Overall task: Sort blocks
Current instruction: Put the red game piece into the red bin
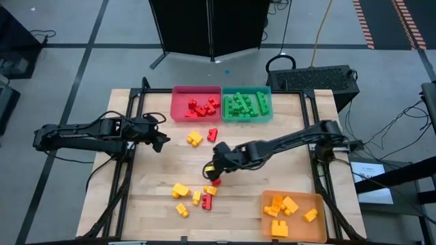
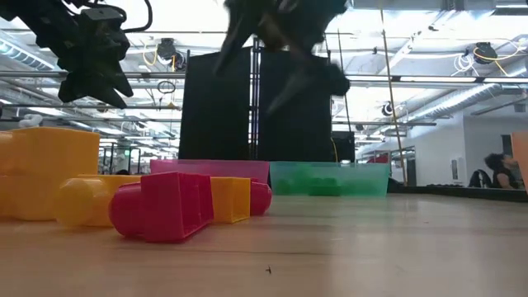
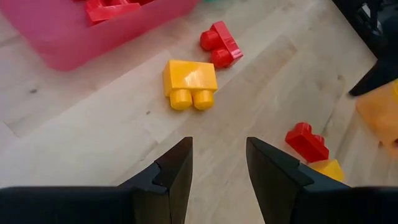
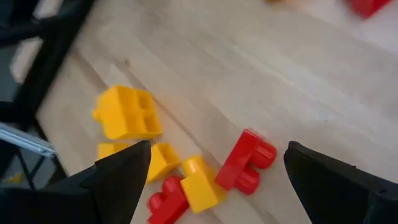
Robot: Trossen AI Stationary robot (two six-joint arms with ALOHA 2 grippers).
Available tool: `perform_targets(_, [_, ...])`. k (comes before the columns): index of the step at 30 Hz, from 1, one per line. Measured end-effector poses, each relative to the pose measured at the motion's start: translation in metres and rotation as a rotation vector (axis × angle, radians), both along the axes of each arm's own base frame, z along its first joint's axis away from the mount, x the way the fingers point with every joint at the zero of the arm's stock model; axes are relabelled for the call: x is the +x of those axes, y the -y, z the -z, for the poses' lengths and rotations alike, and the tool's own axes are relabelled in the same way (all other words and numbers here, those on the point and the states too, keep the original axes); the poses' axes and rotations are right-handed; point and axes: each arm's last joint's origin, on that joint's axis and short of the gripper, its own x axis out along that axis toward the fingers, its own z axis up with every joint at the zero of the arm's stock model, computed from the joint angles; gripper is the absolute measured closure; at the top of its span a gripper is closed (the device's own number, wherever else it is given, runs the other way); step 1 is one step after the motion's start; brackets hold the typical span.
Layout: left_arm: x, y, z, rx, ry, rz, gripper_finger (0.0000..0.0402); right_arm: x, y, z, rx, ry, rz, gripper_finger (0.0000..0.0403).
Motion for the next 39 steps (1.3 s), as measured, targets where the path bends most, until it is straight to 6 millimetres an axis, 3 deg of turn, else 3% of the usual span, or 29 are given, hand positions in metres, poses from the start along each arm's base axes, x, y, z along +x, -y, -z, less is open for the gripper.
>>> perform_targets(9, [0.000, 0.000, 0.000, -0.005, 0.001, -0.002, 0.0249, 0.021, -0.008, 0.077, 0.050, -0.159, 0.037, 0.0044])
perform_targets(14, [0.000, 0.000, 0.000, -0.005, 0.002, -0.003, 0.0249, 0.030, -0.012, 0.102, 0.093, -0.167, 0.026, 0.0046])
perform_targets(17, [0.000, 0.000, 0.000, -0.005, 0.002, -0.004, 0.0249, 0.029, -0.012, 0.113, 0.104, -0.212, 0.048, 0.0072])
perform_targets(19, [0.000, 0.000, 0.000, -0.005, 0.002, -0.004, 0.0249, 0.028, -0.011, 0.116, 0.102, -0.237, 0.057, 0.0115])
perform_targets(23, [0.000, 0.000, 0.000, -0.005, 0.002, -0.003, 0.0249, 0.025, -0.007, 0.117, 0.085, -0.268, 0.024, 0.0249])
perform_targets(24, [0.000, 0.000, 0.000, -0.005, 0.002, -0.004, 0.0249, 0.025, -0.006, 0.117, 0.077, -0.272, 0.013, 0.0261])
perform_targets(31, [0.000, 0.000, 0.000, -0.005, 0.002, -0.003, 0.0249, 0.033, 0.006, 0.109, 0.075, -0.265, -0.023, 0.0260])
perform_targets(35, [0.000, 0.000, 0.000, -0.005, 0.002, -0.004, 0.0249, 0.045, 0.026, 0.081, -0.004, -0.273, -0.095, 0.0260])
perform_targets(39, [0.000, 0.000, 0.000, -0.002, 0.002, -0.002, 0.0249, 0.057, 0.075, 0.030, -0.144, -0.249, -0.101, 0.0260])
